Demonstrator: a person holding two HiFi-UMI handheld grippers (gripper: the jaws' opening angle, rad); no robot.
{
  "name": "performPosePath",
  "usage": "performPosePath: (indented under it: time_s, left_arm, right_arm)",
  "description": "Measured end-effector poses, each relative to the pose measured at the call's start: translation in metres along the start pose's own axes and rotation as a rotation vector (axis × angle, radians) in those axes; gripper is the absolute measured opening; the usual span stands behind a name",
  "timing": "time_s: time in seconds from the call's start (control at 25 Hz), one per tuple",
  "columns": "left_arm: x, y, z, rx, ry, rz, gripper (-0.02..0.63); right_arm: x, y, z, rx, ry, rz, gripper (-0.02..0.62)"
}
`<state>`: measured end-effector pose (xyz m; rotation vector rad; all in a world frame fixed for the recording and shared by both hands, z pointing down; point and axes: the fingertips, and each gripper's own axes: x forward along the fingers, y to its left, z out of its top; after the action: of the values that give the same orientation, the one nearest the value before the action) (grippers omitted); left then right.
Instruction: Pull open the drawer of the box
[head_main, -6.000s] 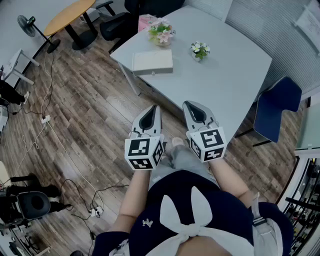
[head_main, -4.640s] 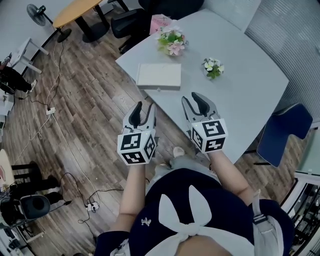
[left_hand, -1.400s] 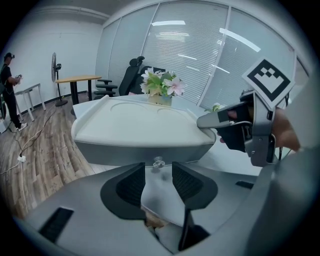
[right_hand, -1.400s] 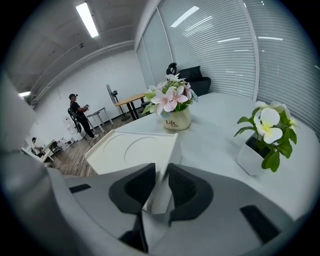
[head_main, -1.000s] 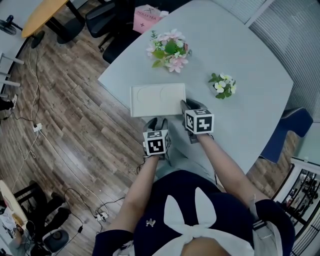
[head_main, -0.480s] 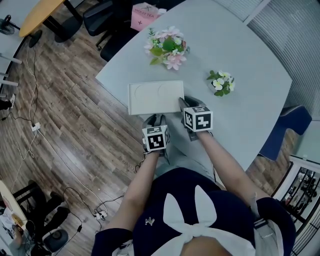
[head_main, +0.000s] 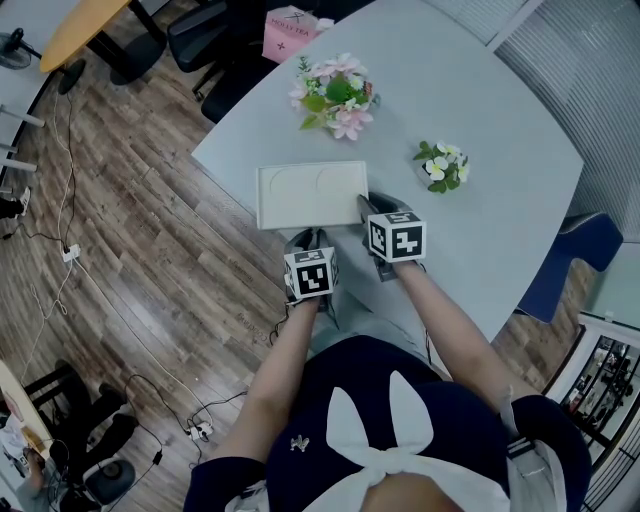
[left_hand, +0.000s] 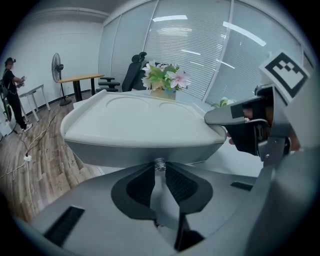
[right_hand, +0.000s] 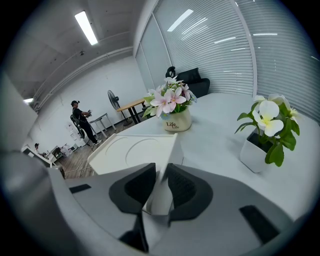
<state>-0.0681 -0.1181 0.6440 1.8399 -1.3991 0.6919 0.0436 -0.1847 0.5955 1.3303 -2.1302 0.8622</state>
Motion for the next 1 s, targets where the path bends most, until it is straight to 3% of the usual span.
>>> performPosePath:
  time_s: [1.0]
  left_arm:
    - [-0.007,-0.001,-0.008,0.029,0.009,0.002,0.078]
  right_arm:
    - [0.001,-0.001,0.0,-0.01,0.001,-0.011,0.083]
